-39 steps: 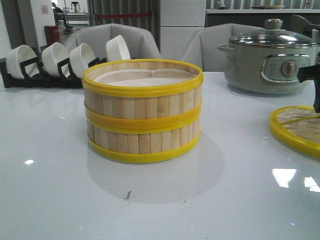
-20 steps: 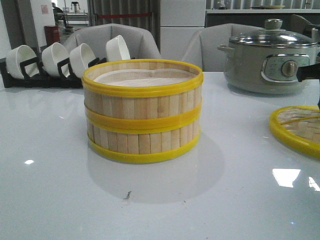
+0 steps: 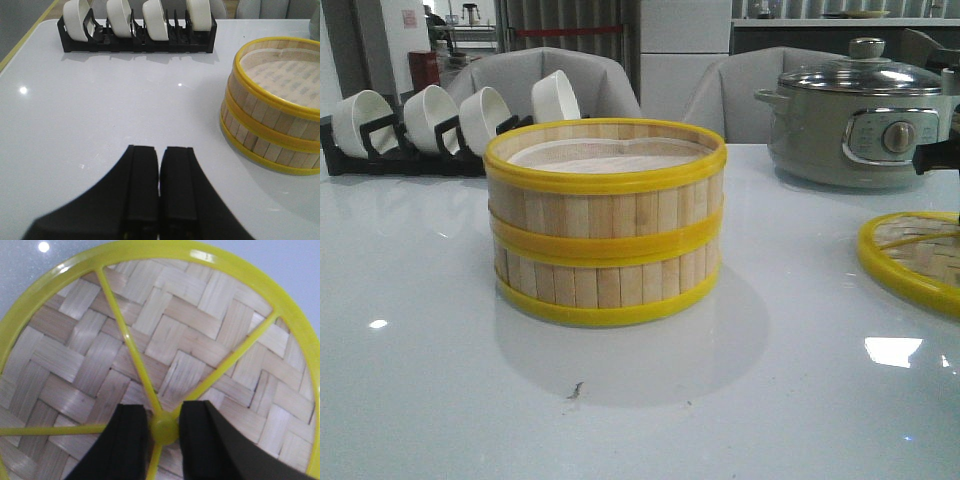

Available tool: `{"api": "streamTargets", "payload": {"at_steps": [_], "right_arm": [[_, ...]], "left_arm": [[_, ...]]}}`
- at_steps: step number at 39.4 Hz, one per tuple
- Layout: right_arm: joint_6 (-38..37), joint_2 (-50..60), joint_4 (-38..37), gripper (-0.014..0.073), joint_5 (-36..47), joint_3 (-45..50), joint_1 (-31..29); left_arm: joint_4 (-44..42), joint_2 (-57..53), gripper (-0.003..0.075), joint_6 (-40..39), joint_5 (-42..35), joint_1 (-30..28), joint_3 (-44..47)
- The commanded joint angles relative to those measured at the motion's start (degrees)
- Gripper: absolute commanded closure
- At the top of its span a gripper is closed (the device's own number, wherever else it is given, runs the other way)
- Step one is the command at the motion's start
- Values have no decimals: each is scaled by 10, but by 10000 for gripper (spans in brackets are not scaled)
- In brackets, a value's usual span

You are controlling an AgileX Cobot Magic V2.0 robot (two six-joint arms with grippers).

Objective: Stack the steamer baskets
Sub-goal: 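Lower the right gripper onto the woven lid's centre hub and grasp, then lift the lid with the right gripper and carry it over the stack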

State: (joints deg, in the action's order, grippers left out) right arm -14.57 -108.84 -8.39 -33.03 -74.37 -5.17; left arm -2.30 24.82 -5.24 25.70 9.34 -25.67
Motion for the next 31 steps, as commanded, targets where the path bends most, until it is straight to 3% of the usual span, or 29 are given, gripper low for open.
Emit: {"api": "streamTargets", "payload": {"at_steps": [1, 7, 13, 22, 31], "right_arm": [[0, 22, -9, 292, 13, -18, -3], [0, 22, -9, 347, 13, -18, -3], [0, 22, -9, 545, 14, -18, -3], [0, 44, -9, 538, -18, -49, 12], [0, 83, -9, 538, -116, -161, 63]], "left_arm": [[3, 2, 636, -4, -48, 0, -17], [3, 2, 636, -4, -48, 0, -17], [3, 2, 636, -4, -48, 0, -17], [3, 2, 636, -4, -48, 0, -17], [3, 2, 636, -4, -48, 0, -17]]}}
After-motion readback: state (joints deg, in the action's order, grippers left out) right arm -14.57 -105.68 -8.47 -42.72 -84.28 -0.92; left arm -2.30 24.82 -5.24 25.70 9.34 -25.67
